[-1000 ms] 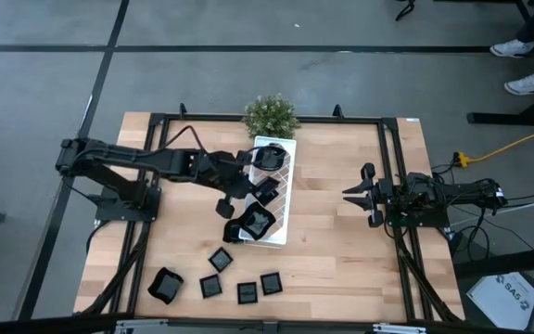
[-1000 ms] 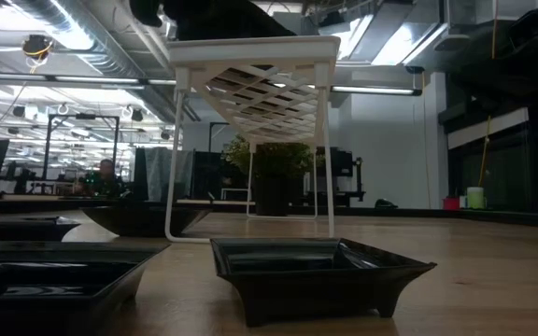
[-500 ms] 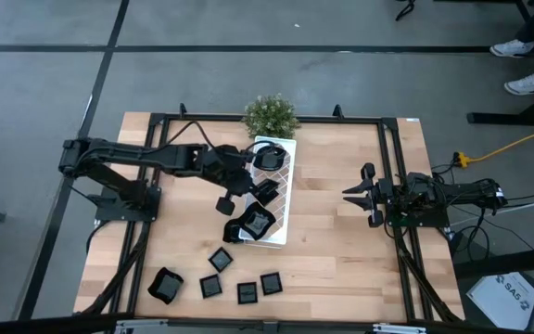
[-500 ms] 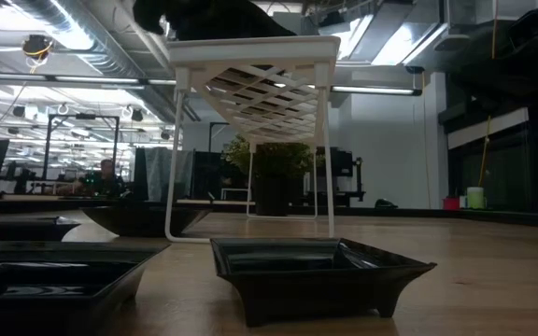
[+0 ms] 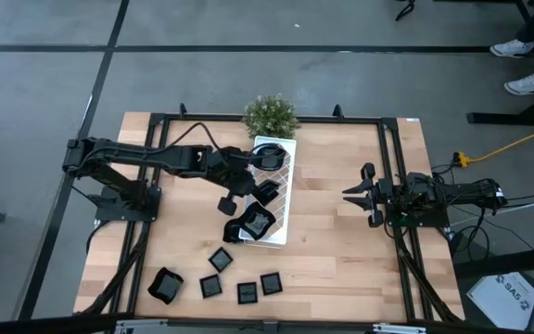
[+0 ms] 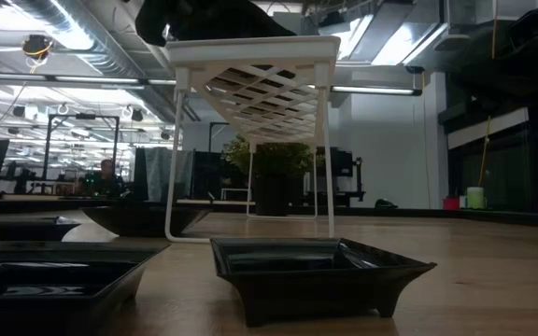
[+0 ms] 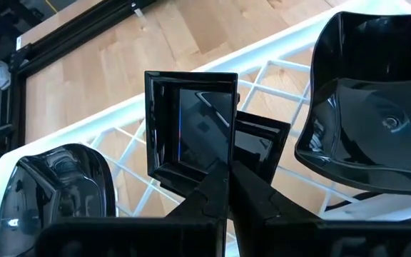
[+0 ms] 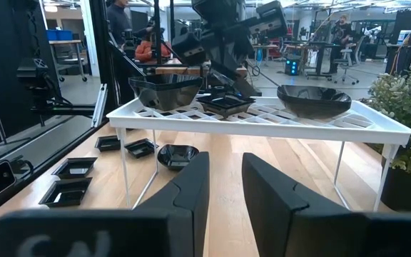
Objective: Pick & Place Mini shaped plates
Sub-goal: Stack the square plate on top of the square plate on the shelf
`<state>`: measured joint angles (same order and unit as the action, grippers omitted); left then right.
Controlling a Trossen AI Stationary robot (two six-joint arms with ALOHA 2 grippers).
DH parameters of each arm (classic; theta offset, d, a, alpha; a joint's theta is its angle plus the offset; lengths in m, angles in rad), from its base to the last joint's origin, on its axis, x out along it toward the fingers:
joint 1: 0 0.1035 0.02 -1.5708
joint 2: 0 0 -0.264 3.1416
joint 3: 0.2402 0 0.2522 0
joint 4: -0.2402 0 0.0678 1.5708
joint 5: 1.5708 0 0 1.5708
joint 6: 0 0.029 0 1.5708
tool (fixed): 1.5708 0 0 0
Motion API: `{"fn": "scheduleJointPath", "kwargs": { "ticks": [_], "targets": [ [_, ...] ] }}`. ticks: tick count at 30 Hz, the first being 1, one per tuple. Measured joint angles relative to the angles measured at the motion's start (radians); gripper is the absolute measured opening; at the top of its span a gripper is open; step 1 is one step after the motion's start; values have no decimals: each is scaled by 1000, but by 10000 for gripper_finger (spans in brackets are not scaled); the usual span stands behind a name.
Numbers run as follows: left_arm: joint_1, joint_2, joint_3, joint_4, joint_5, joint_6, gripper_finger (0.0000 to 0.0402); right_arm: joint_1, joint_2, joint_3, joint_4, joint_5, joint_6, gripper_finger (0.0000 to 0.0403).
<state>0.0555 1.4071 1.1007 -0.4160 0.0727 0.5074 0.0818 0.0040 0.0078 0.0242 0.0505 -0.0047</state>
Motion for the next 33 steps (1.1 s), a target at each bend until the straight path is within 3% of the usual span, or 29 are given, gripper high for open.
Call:
{"fn": "scheduleJointPath", "kwargs": {
  "ticks": [10, 26, 33],
  "targets": [
    [0, 0, 0, -54, -5, 2, 4, 0, 0, 0, 0, 0, 0, 85],
    [-2, 0, 0, -59, -123, -38, 4, 0, 0, 0, 0, 0, 0, 85],
    [-2, 0, 0, -59, -125, -49, 4, 0, 0, 0, 0, 0, 0, 85]
  ]
}}
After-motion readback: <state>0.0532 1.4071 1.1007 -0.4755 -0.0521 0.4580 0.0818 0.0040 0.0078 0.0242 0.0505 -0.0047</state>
